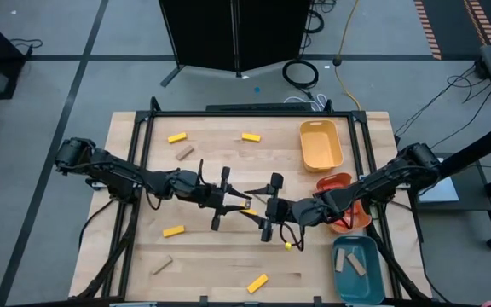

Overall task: Sort blocks
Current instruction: Put the brown block into the blue bin

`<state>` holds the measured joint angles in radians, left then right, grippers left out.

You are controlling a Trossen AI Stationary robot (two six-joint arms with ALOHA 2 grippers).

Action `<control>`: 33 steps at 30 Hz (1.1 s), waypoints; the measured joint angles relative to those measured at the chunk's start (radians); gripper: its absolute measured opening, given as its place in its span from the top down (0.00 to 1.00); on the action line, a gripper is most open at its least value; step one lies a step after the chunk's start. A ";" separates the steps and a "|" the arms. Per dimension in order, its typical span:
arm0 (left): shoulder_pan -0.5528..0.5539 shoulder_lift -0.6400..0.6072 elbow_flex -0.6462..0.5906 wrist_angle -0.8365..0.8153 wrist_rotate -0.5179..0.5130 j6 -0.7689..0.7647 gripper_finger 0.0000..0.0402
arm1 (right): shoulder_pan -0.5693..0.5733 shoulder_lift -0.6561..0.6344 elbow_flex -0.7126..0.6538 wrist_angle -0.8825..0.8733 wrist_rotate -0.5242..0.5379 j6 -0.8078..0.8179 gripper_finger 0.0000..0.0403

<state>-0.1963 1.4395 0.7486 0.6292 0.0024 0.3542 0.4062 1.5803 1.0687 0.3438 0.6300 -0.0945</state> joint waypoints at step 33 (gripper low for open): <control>0.096 -0.038 0.005 -0.435 0.049 -0.057 0.52 | 0.074 -0.239 0.001 -0.761 -0.479 0.953 0.81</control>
<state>-0.1003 1.4019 0.7534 0.1944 0.0511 0.2976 0.4805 1.3411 1.0695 -0.4174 0.1507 0.8581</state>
